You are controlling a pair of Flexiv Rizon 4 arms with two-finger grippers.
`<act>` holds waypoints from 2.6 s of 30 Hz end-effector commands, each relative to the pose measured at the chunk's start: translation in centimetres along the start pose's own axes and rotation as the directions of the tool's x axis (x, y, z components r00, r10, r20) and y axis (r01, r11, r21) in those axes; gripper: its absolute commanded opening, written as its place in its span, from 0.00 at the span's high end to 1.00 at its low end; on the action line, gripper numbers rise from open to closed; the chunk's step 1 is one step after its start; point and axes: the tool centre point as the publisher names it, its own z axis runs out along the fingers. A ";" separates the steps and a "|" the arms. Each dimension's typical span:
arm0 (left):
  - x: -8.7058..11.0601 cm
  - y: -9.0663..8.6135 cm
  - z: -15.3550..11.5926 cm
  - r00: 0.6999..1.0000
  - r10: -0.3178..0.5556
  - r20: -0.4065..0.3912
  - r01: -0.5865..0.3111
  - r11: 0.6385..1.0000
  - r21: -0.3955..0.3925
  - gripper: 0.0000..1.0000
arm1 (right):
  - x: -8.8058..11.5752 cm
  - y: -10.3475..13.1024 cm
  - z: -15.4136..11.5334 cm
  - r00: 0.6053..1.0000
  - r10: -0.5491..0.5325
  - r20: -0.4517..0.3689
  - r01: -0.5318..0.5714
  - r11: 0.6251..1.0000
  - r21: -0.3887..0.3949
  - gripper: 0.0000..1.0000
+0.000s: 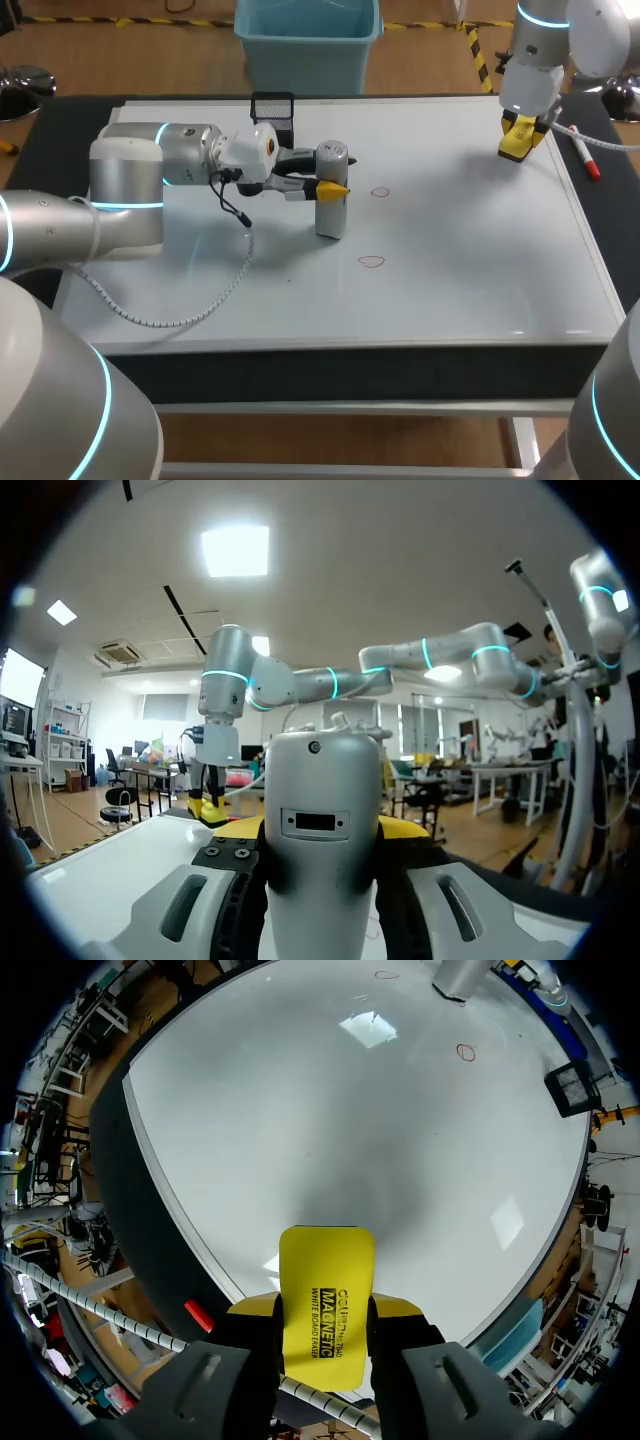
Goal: Pick up the inspection probe, press it on each red-marked spot on the whiteboard one by one, put down the probe, pick up the eraser, and wipe off all the red marks.
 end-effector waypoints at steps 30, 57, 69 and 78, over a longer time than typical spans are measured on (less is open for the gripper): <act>0.7 -0.4 -0.2 1.000 0.019 0.000 -0.019 1.000 0.008 1.00 | -0.1 -0.1 -0.1 1.000 -0.002 -0.005 0.002 1.000 -0.001 1.00; 1.0 -6.7 -8.9 0.977 0.113 0.178 -0.113 0.994 -0.008 1.00 | -0.1 -0.1 -0.1 1.000 -0.002 -0.005 0.002 1.000 -0.001 1.00; 0.9 -6.6 -14.9 0.951 0.103 0.290 -0.102 0.995 -0.019 1.00 | -0.1 -0.1 -0.1 1.000 -0.002 -0.005 0.002 1.000 -0.001 1.00; -0.3 -7.2 -19.1 0.933 0.095 0.348 -0.095 0.995 -0.018 1.00 | -0.1 -0.1 -0.1 1.000 -0.002 -0.005 0.002 1.000 -0.001 1.00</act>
